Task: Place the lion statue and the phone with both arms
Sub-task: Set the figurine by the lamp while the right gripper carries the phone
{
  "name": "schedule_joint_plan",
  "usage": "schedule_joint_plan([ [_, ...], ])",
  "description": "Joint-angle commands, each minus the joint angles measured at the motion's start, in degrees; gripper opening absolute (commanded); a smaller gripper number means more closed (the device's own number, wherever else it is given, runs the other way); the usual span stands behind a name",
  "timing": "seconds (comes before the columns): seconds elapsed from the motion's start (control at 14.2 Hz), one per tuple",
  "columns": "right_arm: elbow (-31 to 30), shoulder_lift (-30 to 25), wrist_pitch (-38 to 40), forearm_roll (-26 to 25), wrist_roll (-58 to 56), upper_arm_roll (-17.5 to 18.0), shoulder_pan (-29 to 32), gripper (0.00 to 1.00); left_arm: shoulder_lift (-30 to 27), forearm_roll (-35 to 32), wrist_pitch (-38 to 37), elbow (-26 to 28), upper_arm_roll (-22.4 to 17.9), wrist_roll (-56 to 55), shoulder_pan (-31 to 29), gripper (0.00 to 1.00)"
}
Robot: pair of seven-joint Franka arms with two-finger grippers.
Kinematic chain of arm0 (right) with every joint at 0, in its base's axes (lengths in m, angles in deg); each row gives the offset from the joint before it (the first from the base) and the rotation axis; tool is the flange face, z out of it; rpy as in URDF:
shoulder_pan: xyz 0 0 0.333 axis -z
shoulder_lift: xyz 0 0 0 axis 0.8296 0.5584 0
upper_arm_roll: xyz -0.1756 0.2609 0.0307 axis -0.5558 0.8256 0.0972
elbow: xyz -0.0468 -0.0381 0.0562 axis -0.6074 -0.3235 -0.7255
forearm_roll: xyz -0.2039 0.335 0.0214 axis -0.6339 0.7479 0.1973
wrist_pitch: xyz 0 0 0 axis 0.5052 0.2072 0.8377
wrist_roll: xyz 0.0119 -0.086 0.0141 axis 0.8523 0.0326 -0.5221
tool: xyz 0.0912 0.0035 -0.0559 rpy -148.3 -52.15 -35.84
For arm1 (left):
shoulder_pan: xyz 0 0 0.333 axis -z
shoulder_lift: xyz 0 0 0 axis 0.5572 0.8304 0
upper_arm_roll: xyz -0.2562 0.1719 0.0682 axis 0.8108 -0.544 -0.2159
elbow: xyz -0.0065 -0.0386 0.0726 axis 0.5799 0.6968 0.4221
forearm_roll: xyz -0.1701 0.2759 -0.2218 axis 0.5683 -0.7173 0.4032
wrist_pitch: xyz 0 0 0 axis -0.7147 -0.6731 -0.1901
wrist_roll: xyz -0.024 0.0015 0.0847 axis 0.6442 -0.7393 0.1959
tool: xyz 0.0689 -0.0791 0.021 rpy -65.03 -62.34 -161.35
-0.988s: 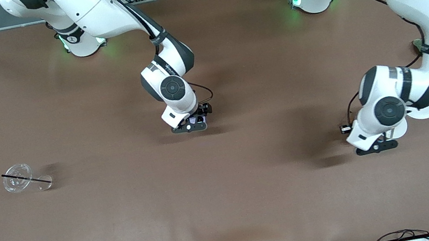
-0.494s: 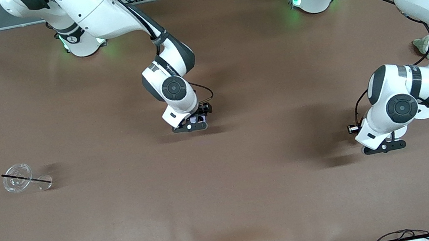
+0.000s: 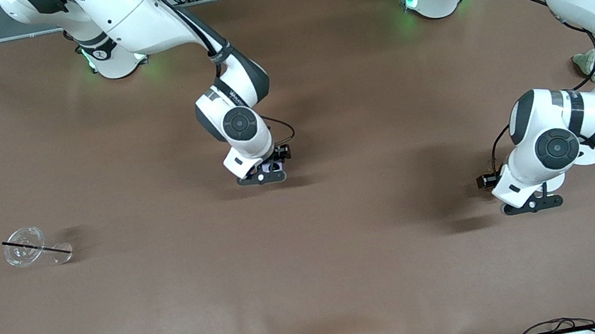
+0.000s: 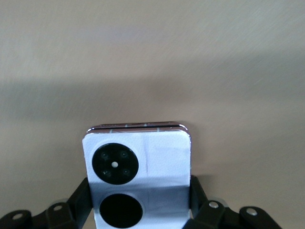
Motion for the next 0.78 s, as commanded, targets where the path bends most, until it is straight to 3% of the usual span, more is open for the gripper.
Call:
schedule_joint_plan([
  [0.0, -6.7, -9.1, 1.0, -0.4, -1.7, -3.7, 3.6, 0.16, -4.8, 0.1, -4.1, 1.0, 1.7, -0.3, -0.4, 1.0],
  [0.28, -9.1, -15.7, 6.0, -0.4, -13.6, -5.1, 16.2, 0.16, -11.1, 8.8, -12.0, 0.0, 3.1, -0.3, -0.2, 1.0],
  [0.42, -10.6, -17.8, 6.4, -0.4, -22.4, -5.1, 22.3, 0.23, -14.0, 9.5, -17.5, -1.9, 3.3, 0.0, 0.0, 1.0],
  [0.71, -15.2, -19.9, 6.9, -0.6, -40.3, -5.2, 33.6, 0.22, -15.2, 13.8, -35.1, -13.5, 5.9, 0.2, -0.5, 1.0],
])
